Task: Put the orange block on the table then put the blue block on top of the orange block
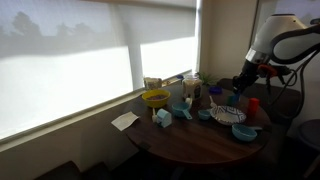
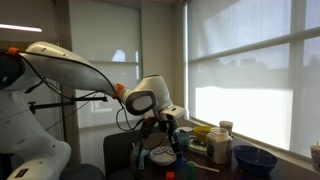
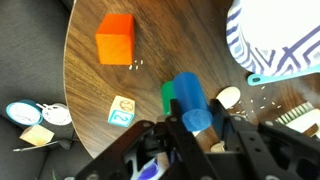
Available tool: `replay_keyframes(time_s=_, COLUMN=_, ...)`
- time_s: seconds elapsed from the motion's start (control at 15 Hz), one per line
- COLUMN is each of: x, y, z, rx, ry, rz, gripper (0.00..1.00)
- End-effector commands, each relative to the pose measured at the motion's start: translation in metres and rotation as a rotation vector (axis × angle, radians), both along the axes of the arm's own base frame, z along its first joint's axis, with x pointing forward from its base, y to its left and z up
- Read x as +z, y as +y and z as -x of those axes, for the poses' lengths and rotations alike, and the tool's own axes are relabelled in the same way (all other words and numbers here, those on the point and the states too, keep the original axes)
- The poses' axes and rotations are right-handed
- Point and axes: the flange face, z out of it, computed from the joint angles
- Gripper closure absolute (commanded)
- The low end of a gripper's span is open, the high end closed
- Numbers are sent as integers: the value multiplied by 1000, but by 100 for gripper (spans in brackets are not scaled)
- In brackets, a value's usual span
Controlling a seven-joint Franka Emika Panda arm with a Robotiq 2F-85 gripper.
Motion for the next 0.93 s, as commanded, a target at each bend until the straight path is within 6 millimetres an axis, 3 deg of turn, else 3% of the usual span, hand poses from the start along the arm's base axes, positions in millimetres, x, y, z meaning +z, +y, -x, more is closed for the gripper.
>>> replay_keyframes(time_s=0.0, x=21, y=-12, z=25, rx=-2, ry=27, rz=38, gripper=91)
replay_keyframes(time_s=0.4, x=30, y=-34, z=52, rx=-17, ry=74, rz=70, gripper=91)
replay_keyframes(time_s=0.87, x=30, y=-43, z=67, rx=-19, ry=111, rz=46, gripper=91)
